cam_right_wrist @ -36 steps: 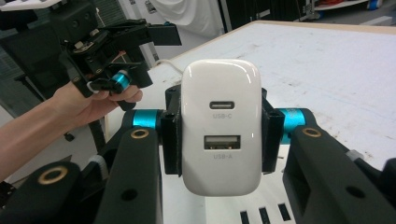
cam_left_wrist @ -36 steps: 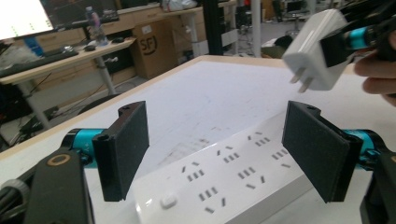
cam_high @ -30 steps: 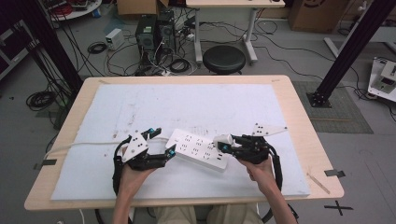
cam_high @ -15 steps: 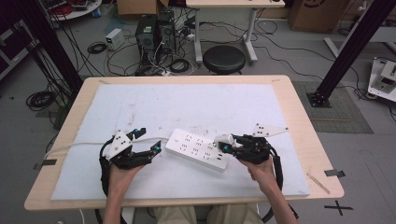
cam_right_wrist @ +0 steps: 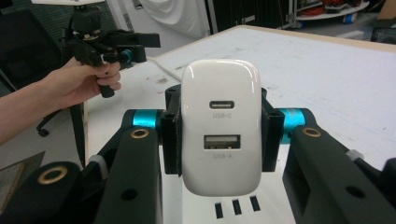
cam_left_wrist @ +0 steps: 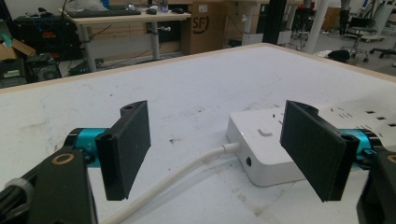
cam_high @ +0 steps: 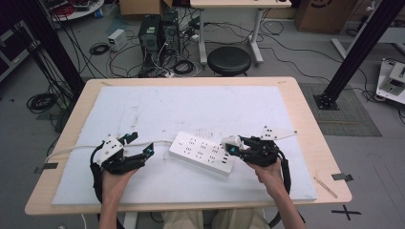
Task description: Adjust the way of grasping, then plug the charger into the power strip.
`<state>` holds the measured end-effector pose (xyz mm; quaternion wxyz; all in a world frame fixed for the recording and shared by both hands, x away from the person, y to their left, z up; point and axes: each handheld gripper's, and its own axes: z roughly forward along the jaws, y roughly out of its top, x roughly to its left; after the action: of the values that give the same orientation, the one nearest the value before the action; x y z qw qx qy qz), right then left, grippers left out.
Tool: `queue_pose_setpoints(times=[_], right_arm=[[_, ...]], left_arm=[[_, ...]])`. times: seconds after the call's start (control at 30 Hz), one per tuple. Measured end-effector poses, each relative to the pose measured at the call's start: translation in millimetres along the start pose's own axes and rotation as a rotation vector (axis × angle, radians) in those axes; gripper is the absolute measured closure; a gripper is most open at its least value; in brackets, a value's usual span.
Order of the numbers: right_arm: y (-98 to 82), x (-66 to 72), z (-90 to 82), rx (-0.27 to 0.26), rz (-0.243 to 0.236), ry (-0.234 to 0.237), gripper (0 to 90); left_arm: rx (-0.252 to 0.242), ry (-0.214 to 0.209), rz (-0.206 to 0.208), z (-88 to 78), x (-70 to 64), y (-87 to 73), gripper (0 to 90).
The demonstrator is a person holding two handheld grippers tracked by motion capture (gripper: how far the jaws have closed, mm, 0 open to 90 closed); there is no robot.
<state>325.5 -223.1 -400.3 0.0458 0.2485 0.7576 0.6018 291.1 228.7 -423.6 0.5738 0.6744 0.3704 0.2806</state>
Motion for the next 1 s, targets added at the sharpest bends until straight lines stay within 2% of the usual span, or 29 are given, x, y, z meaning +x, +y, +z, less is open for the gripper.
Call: queue_pose_setpoints(times=[0.17, 0.23, 0.27, 0.4, 0.7, 0.73, 0.8, 1.0], right_arm=[[-0.5, -1.2, -0.7, 0.009, -0.011, -0.004, 63.0], [-0.6, -1.0, -1.6, 0.012, -0.001, -0.003, 63.1], [-0.4, -3.5, -4.5, -0.005, 0.016, 0.008, 63.1], [0.3, -6.1, -5.8, -0.003, 0.002, 0.005, 63.1], [8.1, -11.8, -3.7, 0.032, 0.008, -0.014, 63.1], [14.1, -16.8, -1.7, 0.044, -0.002, -0.023, 63.0], [16.7, -19.4, 0.5, 0.064, 0.007, -0.018, 63.1], [23.8, -22.4, 6.3, 0.115, -0.021, -0.025, 63.0]], left_arm=[[0.004, -0.004, -0.001, -1.3, -0.2, -0.3, 25.2], [0.002, -0.009, 0.007, -2.6, -2.4, 1.1, 25.2], [0.0, -0.011, 0.008, -2.9, -3.0, 1.7, 25.4], [-0.003, -0.015, 0.009, -3.9, -4.2, 3.5, 25.7], [0.0, -0.016, 0.011, -4.3, -6.6, 4.0, 26.0], [0.001, -0.016, 0.019, -4.9, -9.0, 3.5, 26.1], [-0.002, -0.016, 0.021, -5.5, -10.4, 3.3, 26.1], [0.001, -0.019, 0.025, -6.1, -12.7, 3.7, 26.1]])
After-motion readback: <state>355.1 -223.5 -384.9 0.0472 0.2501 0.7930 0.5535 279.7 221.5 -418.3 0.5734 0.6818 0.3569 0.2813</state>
